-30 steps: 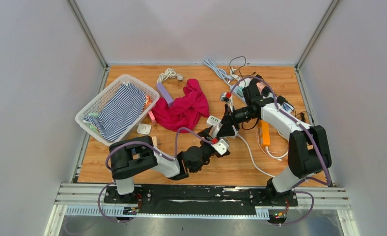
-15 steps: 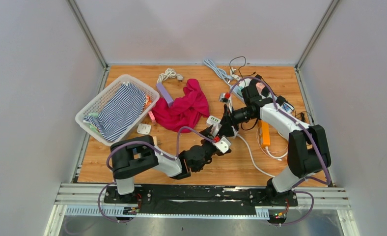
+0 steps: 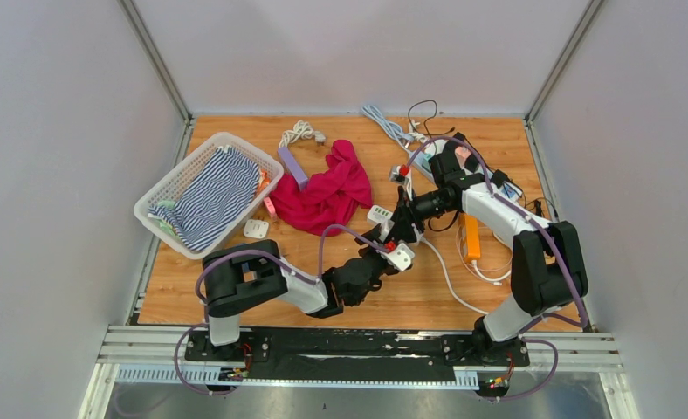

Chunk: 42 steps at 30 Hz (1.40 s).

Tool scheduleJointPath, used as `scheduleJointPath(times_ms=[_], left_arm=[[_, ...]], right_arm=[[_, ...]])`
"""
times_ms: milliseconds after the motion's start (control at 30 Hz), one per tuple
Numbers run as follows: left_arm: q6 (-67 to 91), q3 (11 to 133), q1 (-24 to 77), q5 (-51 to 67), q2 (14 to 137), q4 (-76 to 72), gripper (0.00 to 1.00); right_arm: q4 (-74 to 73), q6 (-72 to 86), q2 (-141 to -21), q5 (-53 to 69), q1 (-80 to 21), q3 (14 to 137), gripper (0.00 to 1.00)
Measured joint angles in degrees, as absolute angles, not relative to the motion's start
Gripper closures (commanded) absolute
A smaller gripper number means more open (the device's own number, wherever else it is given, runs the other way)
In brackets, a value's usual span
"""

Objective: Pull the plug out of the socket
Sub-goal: Place the plug at the center of the board.

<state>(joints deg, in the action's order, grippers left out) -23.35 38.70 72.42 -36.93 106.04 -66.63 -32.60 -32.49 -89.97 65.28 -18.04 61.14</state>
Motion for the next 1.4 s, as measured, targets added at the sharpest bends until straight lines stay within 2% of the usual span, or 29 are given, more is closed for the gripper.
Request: scheduleJointPath(times_ms=[133, 200, 233, 300, 333, 367, 433, 467, 500, 600, 933, 1033, 1400], left_arm=[[-23.35, 39.13, 72.53, -37.34, 106.37, -66.17, 0.31], [-23.33, 39.20, 72.53, -37.34, 106.39, -65.76, 0.39], [-23.33, 39.20, 72.53, -37.47, 106.39, -65.58, 0.46], [-23.75, 39.20, 72.66, -37.82, 106.39, -65.32, 0.67], [-23.92, 39.22, 72.73, -37.98, 106.39, -65.23, 0.82], [-23.75, 39.24, 72.77, -38.13, 106.39, -65.14, 0.92], [-23.70, 39.24, 72.79, -38.15, 106.39, -64.71, 1.00], [-23.68, 39.29, 72.79, -38.17, 106.39, -64.51, 1.00], [-23.68, 39.38, 72.79, -38.17, 106.39, -64.25, 1.00], [-23.57, 39.42, 72.84, -38.13, 106.39, -63.86, 1.00], [-23.42, 39.31, 72.88, -37.71, 105.93, -63.29, 1.00], [-22.85, 38.79, 72.88, -37.45, 105.32, -63.20, 1.00], [-21.56, 36.32, 72.84, -37.04, 104.09, -62.96, 1.00]], right_arm=[[-32.62, -32.69, -90.17, 65.28, -18.06, 61.17, 1.00], [-32.60, -32.77, -90.24, 65.30, -18.15, 61.17, 1.00], [-32.62, -32.80, -90.28, 65.28, -18.24, 61.19, 1.00], [-32.69, -32.56, -90.30, 64.97, -18.26, 61.21, 1.00], [-32.88, -32.40, -90.39, 64.88, -18.26, 61.21, 1.00], [-33.04, -32.40, -90.50, 64.82, -18.26, 61.21, 1.00], [-33.26, -32.40, -90.72, 64.71, -18.28, 61.21, 1.00], [-33.28, -32.40, -90.78, 64.66, -18.31, 61.21, 0.98], [-33.32, -32.45, -90.83, 64.64, -18.31, 61.21, 0.89], [-33.61, -32.62, -90.96, 64.49, -18.31, 61.21, 0.71], [-34.54, -33.19, -91.05, 64.49, -18.31, 61.43, 0.26], [-35.24, -34.35, -91.05, 64.60, -18.55, 61.43, 0.01], [-36.32, -35.73, -91.05, 64.93, -18.87, 61.45, 0.00]])
